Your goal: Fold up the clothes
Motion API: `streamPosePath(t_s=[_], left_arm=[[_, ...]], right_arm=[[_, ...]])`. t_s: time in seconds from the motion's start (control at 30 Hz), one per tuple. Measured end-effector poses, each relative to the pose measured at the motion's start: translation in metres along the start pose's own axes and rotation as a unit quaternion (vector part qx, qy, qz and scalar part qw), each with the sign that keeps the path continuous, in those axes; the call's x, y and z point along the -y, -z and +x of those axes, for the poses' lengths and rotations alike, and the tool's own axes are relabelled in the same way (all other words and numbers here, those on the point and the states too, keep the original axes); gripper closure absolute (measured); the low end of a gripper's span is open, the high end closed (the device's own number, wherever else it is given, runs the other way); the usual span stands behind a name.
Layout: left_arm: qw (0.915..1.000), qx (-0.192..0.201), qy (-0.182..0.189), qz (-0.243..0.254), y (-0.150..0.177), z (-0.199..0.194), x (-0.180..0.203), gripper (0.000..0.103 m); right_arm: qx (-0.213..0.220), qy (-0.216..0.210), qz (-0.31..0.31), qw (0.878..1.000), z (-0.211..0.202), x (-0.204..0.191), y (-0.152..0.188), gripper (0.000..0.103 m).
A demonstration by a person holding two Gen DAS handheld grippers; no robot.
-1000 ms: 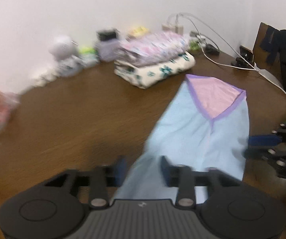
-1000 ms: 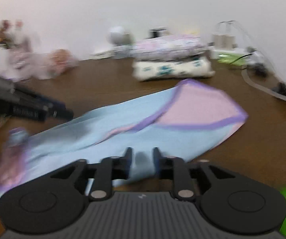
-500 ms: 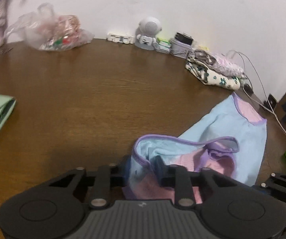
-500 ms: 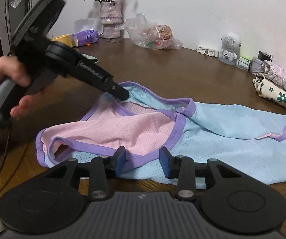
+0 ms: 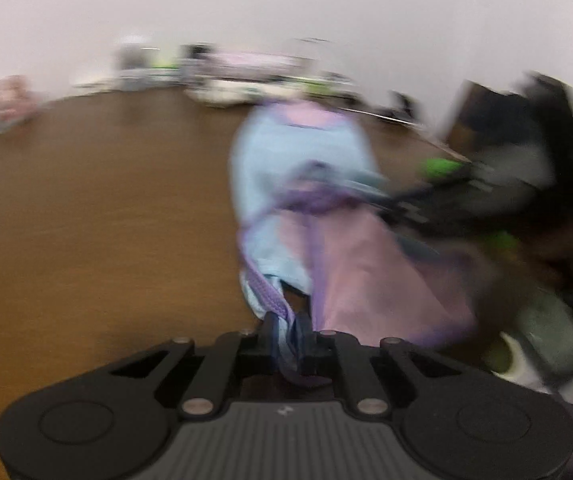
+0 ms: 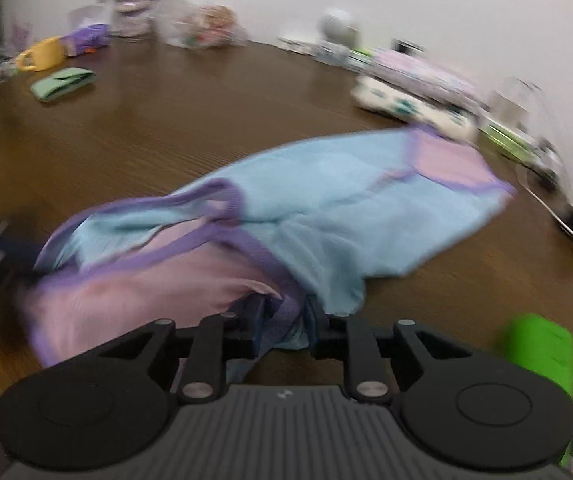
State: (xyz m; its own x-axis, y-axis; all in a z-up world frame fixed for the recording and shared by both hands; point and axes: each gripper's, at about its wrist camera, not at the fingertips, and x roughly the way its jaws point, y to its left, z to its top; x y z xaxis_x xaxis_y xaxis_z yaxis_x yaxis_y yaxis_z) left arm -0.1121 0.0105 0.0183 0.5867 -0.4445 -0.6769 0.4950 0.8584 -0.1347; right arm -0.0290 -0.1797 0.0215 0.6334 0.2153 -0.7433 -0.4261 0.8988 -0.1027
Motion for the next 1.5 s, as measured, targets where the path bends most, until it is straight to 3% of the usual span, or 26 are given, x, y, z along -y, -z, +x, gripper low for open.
streamPosePath(t_s=[0.03,0.13,0.17,0.2,0.3,0.37,0.43,0.53,0.67,0.77,0.83,0.9,1.03,1.17,1.27,1.3,1.33,1.4,1.5], left_arm=[[0.9998,0.003,0.013,0.011,0.0,0.0,0.012,0.095],[0.9988,0.029,0.026,0.031,0.0,-0.008,0.019,0.078],[0.9986,0.037,0.025,0.03,0.001,-0.01,0.015,0.059],[0.9986,0.043,0.02,0.024,0.002,-0.01,0.011,0.048],[0.9985,0.053,0.013,0.002,0.003,-0.007,0.0,0.048],[0.9987,0.049,0.012,-0.012,0.003,-0.001,-0.004,0.054],[0.9992,0.04,-0.004,-0.005,0.002,0.007,0.0,0.056],[0.9984,0.037,-0.041,-0.006,0.001,0.011,-0.002,0.061],[0.9969,0.039,-0.039,-0.056,0.003,0.007,-0.012,0.1],[0.9946,0.061,-0.046,-0.071,0.003,-0.002,-0.014,0.102],[0.9942,0.077,-0.06,-0.045,0.0,-0.01,-0.005,0.102],[0.9929,0.089,-0.077,0.011,-0.003,-0.02,0.016,0.102],[0.9916,0.07,-0.05,0.097,0.001,-0.02,0.06,0.102],[0.9929,0.033,-0.03,0.11,0.008,0.008,0.077,0.1],[0.9927,0.035,-0.028,0.112,0.013,0.016,0.079,0.087],[0.9935,0.033,-0.024,0.106,0.012,0.016,0.077,0.08],[0.994,0.035,-0.019,0.102,0.012,0.015,0.075,0.075],[0.9939,0.04,-0.01,0.103,0.018,0.012,0.07,0.066],[0.9927,0.045,0.008,0.112,0.024,0.008,0.069,0.057]], right_arm=[[-0.005,0.007,0.002,1.0,-0.003,0.008,0.004,0.081],[0.02,-0.011,0.03,0.999,-0.031,0.024,0.023,0.074],[0.037,-0.03,0.036,0.998,-0.044,0.026,0.03,0.07],[0.052,-0.042,0.036,0.997,-0.054,0.025,0.036,0.062],[0.085,-0.082,0.045,0.992,-0.071,0.016,0.042,0.057],[0.097,-0.118,0.051,0.987,-0.073,0.006,0.039,0.057],[0.099,-0.137,0.054,0.984,-0.062,-0.009,0.025,0.057],[0.063,-0.153,0.105,0.981,-0.03,-0.017,-0.002,0.057],[0.015,-0.161,0.141,0.977,0.01,-0.03,-0.025,0.058],[0.017,-0.166,0.162,0.973,0.025,-0.032,-0.029,0.081],[0.022,-0.168,0.176,0.97,0.026,-0.027,-0.025,0.096],[0.033,-0.169,0.191,0.966,0.016,-0.014,-0.016,0.1],[0.053,-0.171,0.221,0.959,-0.005,0.011,0.002,0.1],[0.039,-0.162,0.236,0.957,-0.007,0.031,0.021,0.098],[0.035,-0.135,0.222,0.965,-0.009,0.034,0.027,0.095],[0.044,-0.14,0.213,0.966,-0.017,0.037,0.03,0.089],[0.053,-0.144,0.203,0.967,-0.025,0.04,0.034,0.071],[0.068,-0.127,0.167,0.975,-0.045,0.042,0.045,0.052],[0.044,-0.077,0.13,0.988,-0.065,0.04,0.067,0.051]])
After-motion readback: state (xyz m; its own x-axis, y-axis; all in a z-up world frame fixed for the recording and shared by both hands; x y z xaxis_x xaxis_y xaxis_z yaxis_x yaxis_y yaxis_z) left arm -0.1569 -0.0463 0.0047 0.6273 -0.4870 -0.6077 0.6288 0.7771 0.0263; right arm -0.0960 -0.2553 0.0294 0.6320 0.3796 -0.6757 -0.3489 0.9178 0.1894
